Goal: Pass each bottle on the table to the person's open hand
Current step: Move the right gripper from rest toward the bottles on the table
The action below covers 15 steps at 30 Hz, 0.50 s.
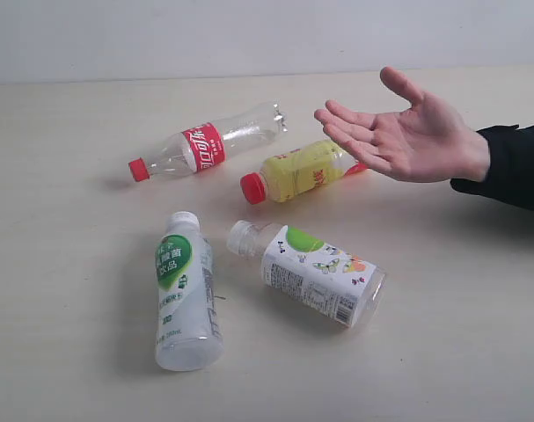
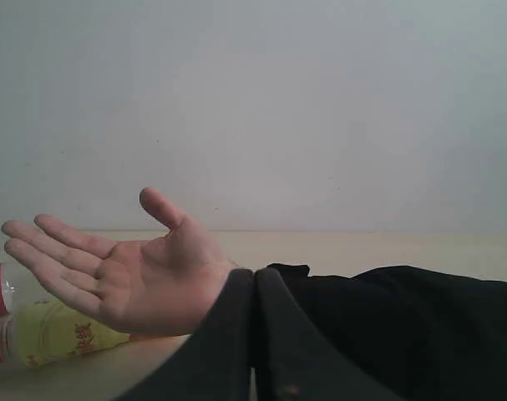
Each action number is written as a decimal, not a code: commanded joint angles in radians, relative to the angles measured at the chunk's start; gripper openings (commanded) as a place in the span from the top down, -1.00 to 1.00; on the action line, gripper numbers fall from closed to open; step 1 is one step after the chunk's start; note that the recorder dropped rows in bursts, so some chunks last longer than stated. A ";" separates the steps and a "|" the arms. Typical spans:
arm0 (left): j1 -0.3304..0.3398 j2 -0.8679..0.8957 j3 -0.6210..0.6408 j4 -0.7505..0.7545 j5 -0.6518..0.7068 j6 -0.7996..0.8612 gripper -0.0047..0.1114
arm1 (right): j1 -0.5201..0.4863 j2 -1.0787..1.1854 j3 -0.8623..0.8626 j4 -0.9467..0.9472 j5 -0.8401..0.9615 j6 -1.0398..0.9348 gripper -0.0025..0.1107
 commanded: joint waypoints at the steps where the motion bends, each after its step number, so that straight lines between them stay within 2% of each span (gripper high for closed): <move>1: -0.003 -0.007 0.000 0.000 -0.001 -0.004 0.92 | -0.006 -0.005 0.005 0.002 -0.001 0.000 0.96; 5: -0.003 -0.007 0.000 0.000 -0.001 -0.004 0.92 | -0.006 -0.005 0.005 -0.001 -0.018 -0.003 0.96; 7: -0.003 -0.007 0.000 0.000 -0.001 -0.004 0.92 | -0.006 -0.005 0.005 0.000 -0.091 -0.009 0.96; 11: -0.003 -0.007 0.000 0.000 -0.001 -0.004 0.92 | -0.006 -0.005 0.005 0.177 -0.220 0.172 0.96; 15: -0.003 -0.007 0.000 0.000 -0.001 -0.004 0.92 | -0.006 -0.005 0.005 0.233 -0.278 0.191 0.96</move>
